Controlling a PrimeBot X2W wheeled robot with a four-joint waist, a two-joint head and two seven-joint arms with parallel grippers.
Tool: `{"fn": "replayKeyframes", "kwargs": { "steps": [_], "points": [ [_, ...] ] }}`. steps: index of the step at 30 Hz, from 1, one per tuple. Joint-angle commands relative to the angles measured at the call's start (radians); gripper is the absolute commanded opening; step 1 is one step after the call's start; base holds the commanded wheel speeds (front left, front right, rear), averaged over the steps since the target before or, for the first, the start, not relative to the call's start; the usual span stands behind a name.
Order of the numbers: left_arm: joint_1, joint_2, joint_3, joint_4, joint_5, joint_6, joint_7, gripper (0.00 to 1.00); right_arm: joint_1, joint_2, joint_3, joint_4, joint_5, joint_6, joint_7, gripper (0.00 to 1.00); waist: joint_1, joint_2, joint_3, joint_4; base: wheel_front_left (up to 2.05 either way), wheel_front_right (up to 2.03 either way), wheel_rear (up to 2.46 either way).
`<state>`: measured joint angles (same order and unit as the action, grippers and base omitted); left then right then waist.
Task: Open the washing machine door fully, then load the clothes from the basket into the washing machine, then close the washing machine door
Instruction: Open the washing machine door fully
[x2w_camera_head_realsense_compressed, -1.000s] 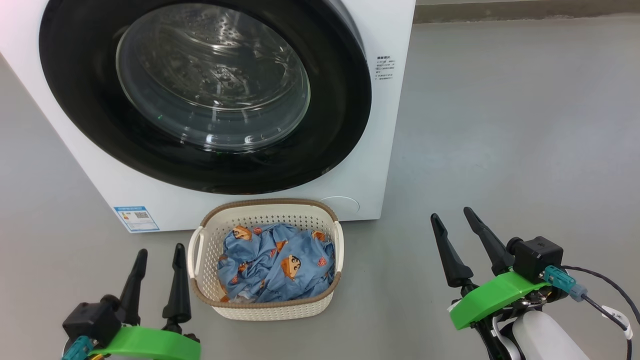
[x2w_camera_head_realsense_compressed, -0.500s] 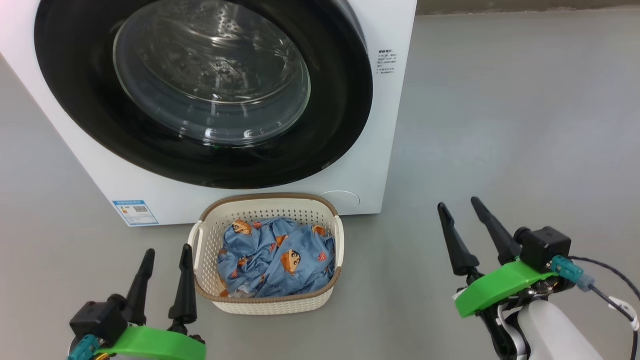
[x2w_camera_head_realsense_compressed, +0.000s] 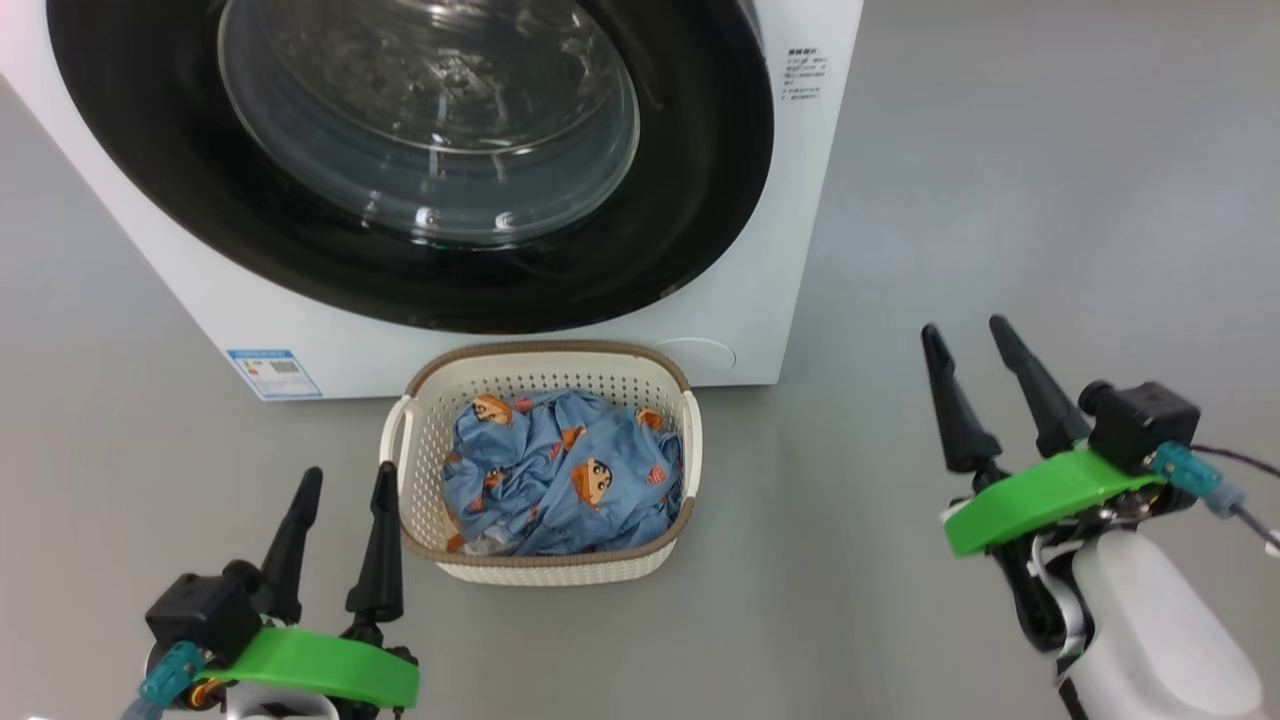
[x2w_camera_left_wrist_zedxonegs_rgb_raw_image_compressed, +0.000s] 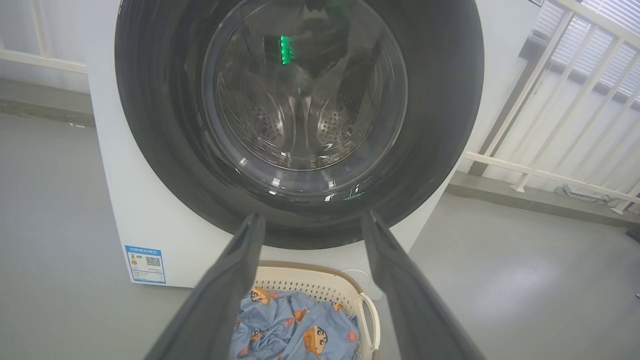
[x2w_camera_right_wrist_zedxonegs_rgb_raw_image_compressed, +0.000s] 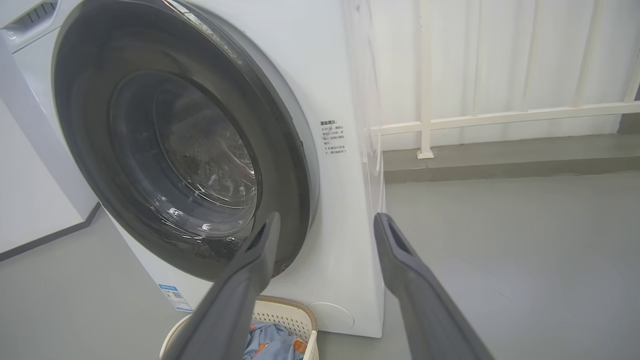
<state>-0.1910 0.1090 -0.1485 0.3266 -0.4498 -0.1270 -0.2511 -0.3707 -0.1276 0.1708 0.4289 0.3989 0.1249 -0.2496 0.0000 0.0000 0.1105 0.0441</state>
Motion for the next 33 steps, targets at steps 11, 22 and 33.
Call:
{"fn": "replayKeyframes", "kwargs": {
  "steps": [11,22,33],
  "points": [
    [-0.082,0.042,-0.002,-0.037,-0.028,-0.004,-0.011,1.00,-0.162,-0.038,-0.040,-0.006,0.103,0.006,-0.012,0.00,0.0000,0.0000,0.105,0.042,0.00,0.00,0.00],
    [-0.113,0.060,-0.048,-0.065,-0.056,-0.004,-0.011,1.00,-0.332,-0.124,-0.018,0.106,0.507,0.006,0.055,0.00,0.0000,0.0000,0.172,0.080,0.00,0.00,0.00],
    [-0.151,0.069,-0.087,-0.077,-0.076,-0.004,-0.011,1.00,-0.498,-0.203,0.002,0.117,0.918,0.006,0.247,0.00,0.0000,0.0000,0.253,0.112,0.00,0.00,0.00]
  ]
}}
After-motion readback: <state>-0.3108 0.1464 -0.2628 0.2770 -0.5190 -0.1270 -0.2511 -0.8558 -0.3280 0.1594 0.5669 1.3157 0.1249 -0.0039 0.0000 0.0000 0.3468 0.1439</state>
